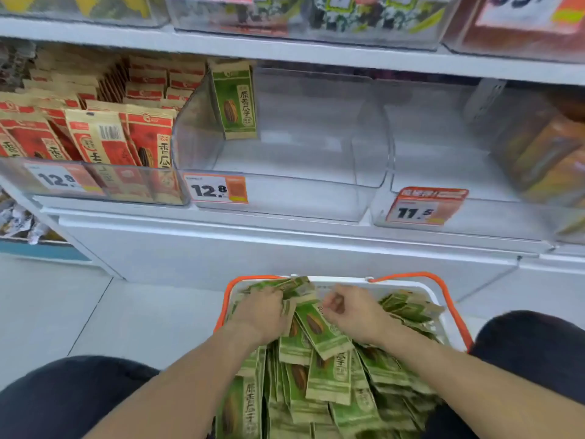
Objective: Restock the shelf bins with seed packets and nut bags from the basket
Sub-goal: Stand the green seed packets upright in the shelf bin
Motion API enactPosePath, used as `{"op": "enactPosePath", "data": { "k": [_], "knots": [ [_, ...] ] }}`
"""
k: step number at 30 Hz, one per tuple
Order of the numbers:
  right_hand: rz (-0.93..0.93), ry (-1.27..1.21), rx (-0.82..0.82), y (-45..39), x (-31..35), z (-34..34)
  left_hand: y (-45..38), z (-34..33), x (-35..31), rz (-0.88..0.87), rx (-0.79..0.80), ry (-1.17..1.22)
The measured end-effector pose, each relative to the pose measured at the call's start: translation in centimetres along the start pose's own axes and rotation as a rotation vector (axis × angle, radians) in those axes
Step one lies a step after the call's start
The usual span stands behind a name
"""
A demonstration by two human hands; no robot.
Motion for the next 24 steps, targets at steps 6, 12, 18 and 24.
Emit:
{"op": "enactPosePath", "data": {
  "k": [6,12,18,24],
  "knots": [
    [-0.281,0.177,0.168,-0.2,-6.4,-4.0,1.8,-5.6,2.4,0.414,0.037,0.148],
    [-0.277,0.178,0.116,-0.5,-5.7,-4.2,3.3,-7.0,3.3,0.55,0.01,0.332],
    [-0.33,0.102,0.078,-0.3,-4.1,-4.0,4.1,-6.9,4.6,0.637,-0.024,0.486],
    [-0.427,0.237,0.166,-0.2,-3.4,-2.3,4.8,-6.7,4.2,0.716,0.041,0.622]
  ]
}}
Point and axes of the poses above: each hand's wrist, its own y-axis away from the middle knuckle, its own z-axis out of the back of the hand, x = y × z, the point moved 8 cm from there along -y, towards the middle knuckle, and after that the axes turned 15 degrees about -y, right-handed, at the moved point
